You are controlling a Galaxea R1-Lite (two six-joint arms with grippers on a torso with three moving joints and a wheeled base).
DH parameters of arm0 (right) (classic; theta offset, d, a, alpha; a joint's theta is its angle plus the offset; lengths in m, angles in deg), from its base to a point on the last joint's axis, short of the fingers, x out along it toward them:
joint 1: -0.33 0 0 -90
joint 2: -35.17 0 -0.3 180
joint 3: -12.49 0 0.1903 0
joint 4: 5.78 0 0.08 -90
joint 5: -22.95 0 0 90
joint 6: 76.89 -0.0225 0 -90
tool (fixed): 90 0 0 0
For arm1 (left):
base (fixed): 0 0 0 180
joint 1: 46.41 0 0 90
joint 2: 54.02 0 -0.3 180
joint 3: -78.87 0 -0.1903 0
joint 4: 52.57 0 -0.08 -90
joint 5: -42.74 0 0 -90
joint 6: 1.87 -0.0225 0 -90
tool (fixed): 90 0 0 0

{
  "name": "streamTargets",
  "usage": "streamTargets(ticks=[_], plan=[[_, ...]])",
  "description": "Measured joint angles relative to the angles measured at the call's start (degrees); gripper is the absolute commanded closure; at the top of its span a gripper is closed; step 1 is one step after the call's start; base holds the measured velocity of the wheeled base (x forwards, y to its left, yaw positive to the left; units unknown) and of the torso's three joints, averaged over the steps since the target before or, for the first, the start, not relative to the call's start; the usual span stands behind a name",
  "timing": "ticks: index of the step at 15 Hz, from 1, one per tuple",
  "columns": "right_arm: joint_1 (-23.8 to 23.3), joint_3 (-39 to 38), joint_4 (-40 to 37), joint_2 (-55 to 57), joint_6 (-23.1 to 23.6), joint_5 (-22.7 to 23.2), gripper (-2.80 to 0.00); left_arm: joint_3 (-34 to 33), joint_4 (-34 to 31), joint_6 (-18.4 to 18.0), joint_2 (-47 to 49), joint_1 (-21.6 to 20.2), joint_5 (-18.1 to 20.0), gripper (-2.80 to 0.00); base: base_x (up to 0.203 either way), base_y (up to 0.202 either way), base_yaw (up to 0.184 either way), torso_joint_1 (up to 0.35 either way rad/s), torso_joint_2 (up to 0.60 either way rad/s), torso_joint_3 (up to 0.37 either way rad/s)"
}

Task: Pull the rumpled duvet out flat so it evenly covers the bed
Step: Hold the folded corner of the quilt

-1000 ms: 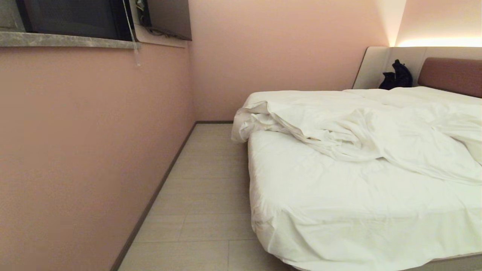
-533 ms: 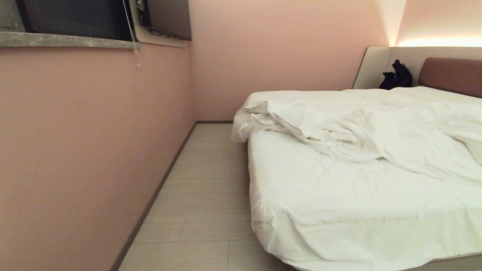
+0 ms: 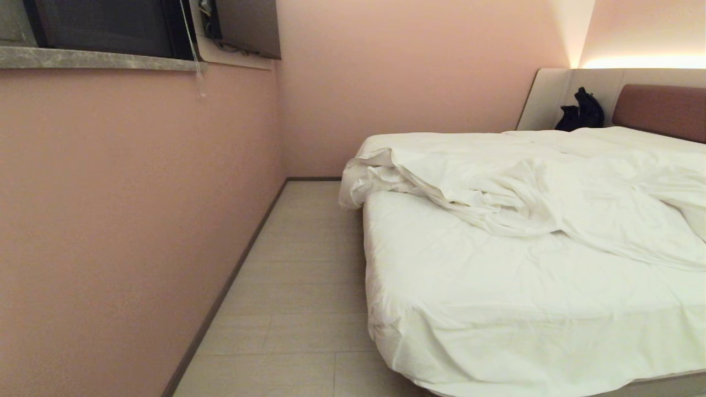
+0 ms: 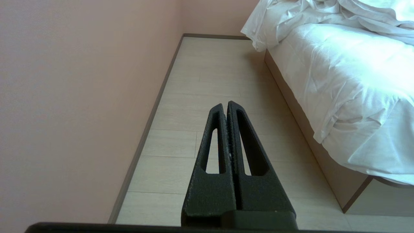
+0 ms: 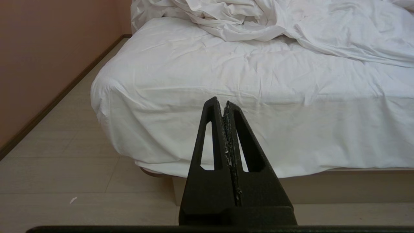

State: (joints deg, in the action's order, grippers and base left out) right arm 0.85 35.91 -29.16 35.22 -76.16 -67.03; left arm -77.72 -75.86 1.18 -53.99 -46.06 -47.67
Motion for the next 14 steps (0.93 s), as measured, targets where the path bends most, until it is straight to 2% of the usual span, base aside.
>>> streamTargets(ticks=[5, 14], plan=[[0.0, 0.0, 0.0, 0.0, 0.0, 0.1, 0.0, 0.0, 0.0, 0.0, 0.0, 0.0, 0.0, 0.0, 0.001, -0.019, 0.0, 0.001, 0.0, 0.0], [0.0, 0.0, -0.1, 0.0, 0.0, 0.0, 0.0, 0.0, 0.0, 0.0, 0.0, 0.0, 0.0, 0.0, 0.0, -0.188, 0.001, 0.002, 0.0, 0.002]])
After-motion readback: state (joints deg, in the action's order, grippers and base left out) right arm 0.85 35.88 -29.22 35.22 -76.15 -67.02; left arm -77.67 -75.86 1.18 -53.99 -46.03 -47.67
